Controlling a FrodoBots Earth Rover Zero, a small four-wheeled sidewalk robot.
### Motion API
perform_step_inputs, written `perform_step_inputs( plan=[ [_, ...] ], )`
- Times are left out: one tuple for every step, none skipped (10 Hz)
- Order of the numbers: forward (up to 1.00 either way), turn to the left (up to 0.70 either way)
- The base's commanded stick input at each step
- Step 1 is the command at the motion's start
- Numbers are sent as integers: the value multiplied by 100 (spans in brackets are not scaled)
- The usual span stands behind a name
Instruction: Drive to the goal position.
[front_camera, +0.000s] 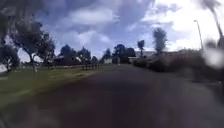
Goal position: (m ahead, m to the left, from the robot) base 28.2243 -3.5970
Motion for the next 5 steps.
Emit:
perform_step_inputs(
  plan=[
    [0,0],
    [0,0],
    [0,0],
    [0,0],
    [0,0]
  ],
)
